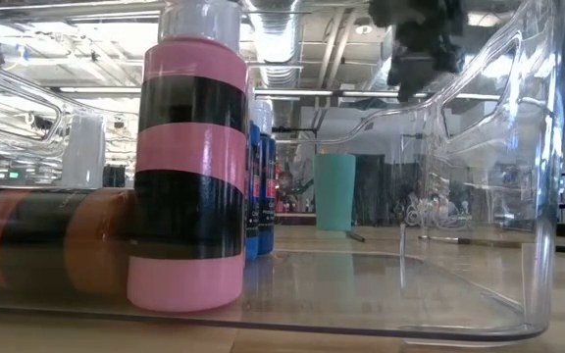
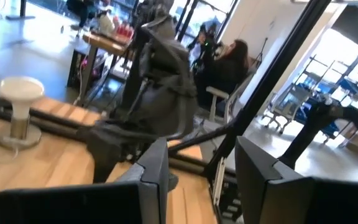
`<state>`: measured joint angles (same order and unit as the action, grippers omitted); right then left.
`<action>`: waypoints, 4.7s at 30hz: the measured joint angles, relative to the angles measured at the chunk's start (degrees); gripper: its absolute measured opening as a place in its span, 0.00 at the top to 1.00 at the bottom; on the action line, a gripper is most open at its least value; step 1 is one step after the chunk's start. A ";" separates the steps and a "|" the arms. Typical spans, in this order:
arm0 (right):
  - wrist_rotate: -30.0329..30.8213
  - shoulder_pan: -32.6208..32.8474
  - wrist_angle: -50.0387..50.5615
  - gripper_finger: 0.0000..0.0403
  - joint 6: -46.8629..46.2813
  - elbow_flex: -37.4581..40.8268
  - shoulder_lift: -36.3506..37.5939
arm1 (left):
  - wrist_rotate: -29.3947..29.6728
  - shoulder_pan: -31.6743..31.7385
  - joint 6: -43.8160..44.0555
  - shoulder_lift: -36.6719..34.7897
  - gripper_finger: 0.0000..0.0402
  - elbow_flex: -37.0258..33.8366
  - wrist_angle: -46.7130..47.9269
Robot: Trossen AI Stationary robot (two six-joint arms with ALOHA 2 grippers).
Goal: Pick & Place Paint Supplies
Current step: Put the silver paint brush into the green cup
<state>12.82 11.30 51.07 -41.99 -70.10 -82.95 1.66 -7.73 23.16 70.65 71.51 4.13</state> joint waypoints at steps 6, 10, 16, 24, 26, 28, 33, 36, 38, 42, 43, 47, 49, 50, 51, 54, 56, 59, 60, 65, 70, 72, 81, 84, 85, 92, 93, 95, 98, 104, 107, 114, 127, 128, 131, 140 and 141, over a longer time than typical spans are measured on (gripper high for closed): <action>10.01 7.58 -4.03 0.59 -16.88 11.42 3.10 | -0.01 -0.26 2.37 -0.17 0.77 -5.03 -0.87; 18.72 13.83 -9.17 0.61 -31.17 17.99 5.99 | -0.01 -0.26 2.77 -0.20 0.77 -8.25 -5.74; 29.67 18.59 -15.43 0.60 -44.95 23.75 4.07 | 0.00 -0.92 2.78 -0.23 0.77 -13.43 -19.52; 29.02 17.58 -15.50 0.56 -40.72 26.19 -1.38 | -0.01 -1.25 -0.22 -0.28 0.77 -19.75 -22.10; 28.70 17.11 -16.00 0.56 -39.32 26.34 -2.09 | -0.01 -1.16 -1.49 -0.80 0.77 -21.97 -21.70; 27.93 17.01 -16.36 0.55 -37.11 26.41 -2.86 | -0.02 -0.49 -2.93 -2.19 0.77 -24.29 -21.62; 25.56 17.23 -17.21 0.57 -32.20 26.41 -3.59 | 1.36 3.30 -3.28 -7.56 0.77 -31.21 -21.53; 26.34 17.50 -17.41 0.58 -30.92 26.42 -3.57 | 2.80 5.60 -3.28 -11.29 0.77 -34.73 -21.90; 27.74 17.51 -17.93 0.59 -29.62 26.64 -3.57 | 2.99 6.95 -3.24 -13.68 0.77 -36.93 -21.86; 27.61 16.14 -23.99 0.61 -26.20 29.66 -3.57 | 3.03 8.91 -1.84 -17.67 0.77 -40.35 -21.98; 27.28 15.64 -26.44 0.61 -25.76 30.97 -3.59 | 3.00 9.15 -1.46 -18.53 0.77 -41.13 -22.07; 24.64 13.23 -33.57 0.61 -24.11 34.91 -3.61 | 3.01 9.34 -0.18 -21.19 0.77 -43.57 -21.92; 24.47 12.25 -33.46 0.60 -23.86 35.33 -3.63 | 3.01 9.32 -0.04 -22.51 0.77 -44.32 -21.96; 24.50 11.78 -33.52 0.60 -23.48 35.35 -3.63 | 3.02 9.32 0.06 -22.93 0.77 -44.56 -21.89; 24.50 11.28 -33.69 0.59 -22.55 35.34 -3.63 | 3.01 9.32 0.09 -23.29 0.77 -44.61 -22.17; 24.50 9.99 -34.01 0.58 -20.22 35.34 -3.63 | 3.01 9.32 0.18 -24.28 0.77 -45.10 -21.99; 24.43 9.27 -34.20 0.57 -18.20 35.34 -3.63 | 2.99 9.32 0.04 -24.52 0.77 -45.10 -22.07; 22.79 8.63 -33.95 0.56 -16.10 35.31 -3.63 | 3.01 9.32 -0.27 -24.57 0.77 -45.10 -21.95; 22.24 8.39 -33.97 0.56 -15.88 35.31 -3.63 | 3.01 9.32 -0.42 -24.57 0.77 -45.10 -21.95; 21.46 8.55 -34.00 0.55 -14.85 35.31 -3.63 | 2.99 9.32 -0.90 -24.55 0.77 -45.10 -21.76; 21.66 8.33 -33.98 0.56 -13.65 35.31 -3.81 | 3.01 9.32 -0.86 -24.55 0.77 -45.10 -21.74; 21.66 8.07 -34.13 0.56 -13.07 35.23 -5.10 | 3.01 9.32 -0.59 -24.55 0.77 -45.10 -21.74; 21.57 8.29 -39.26 0.54 -12.95 35.10 -10.99 | 3.01 9.32 0.35 -24.55 0.77 -45.10 -21.76; 21.61 8.36 -39.93 0.54 -12.18 35.10 -11.70 | 3.07 9.32 1.35 -24.55 0.77 -45.07 -21.76; 21.51 8.36 -39.91 0.54 -11.75 35.10 -11.63 | 3.09 9.32 1.35 -24.55 0.77 -45.07 -21.76; 19.31 8.20 -38.69 0.69 -10.73 34.97 -11.67 | 4.36 9.32 3.29 -24.55 0.77 -45.07 -22.65; 18.91 8.05 -38.57 0.73 -10.72 34.96 -11.68 | 4.36 9.32 3.82 -24.55 0.77 -45.07 -22.97; 18.13 8.03 -38.32 0.81 -10.52 34.94 -11.63 | 4.36 9.32 4.17 -24.55 0.77 -45.07 -23.49; 17.87 7.65 -37.51 0.95 -10.45 34.92 -11.60 | 4.36 9.32 4.46 -24.55 0.77 -45.05 -24.24; 16.49 6.80 -36.89 0.99 -11.62 34.83 -10.81 | 4.34 9.32 6.06 -24.55 0.77 -45.05 -24.95; 16.04 6.47 -36.35 1.00 -11.39 34.60 -9.59 | 4.34 9.32 7.26 -24.55 0.77 -45.05 -25.21; 15.01 5.81 -34.98 1.00 -12.07 34.92 -2.66 | 4.32 9.11 9.03 -24.55 0.77 -45.05 -25.77; 24.83 -3.20 -54.26 1.00 3.88 34.70 13.03 | 4.32 9.43 9.04 -24.53 0.77 -45.05 -27.04; 25.57 -4.85 -57.71 1.00 6.73 34.70 13.38 | 4.32 9.61 9.00 -24.55 0.77 -45.05 -27.11; 26.18 -10.05 -68.21 1.00 15.60 34.66 13.46 | 4.31 10.29 8.82 -24.55 0.77 -45.05 -27.24; 20.05 -26.58 -100.52 1.00 33.28 34.53 4.18 | 4.30 12.49 5.11 -24.55 0.77 -45.05 -27.33; 17.98 -28.26 -103.80 1.00 33.41 34.55 2.36 | 4.30 12.82 4.63 -24.55 0.77 -45.05 -27.31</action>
<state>30.80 -16.96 -52.74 -8.58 -35.55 -80.59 5.96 5.09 27.79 46.11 26.46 -23.18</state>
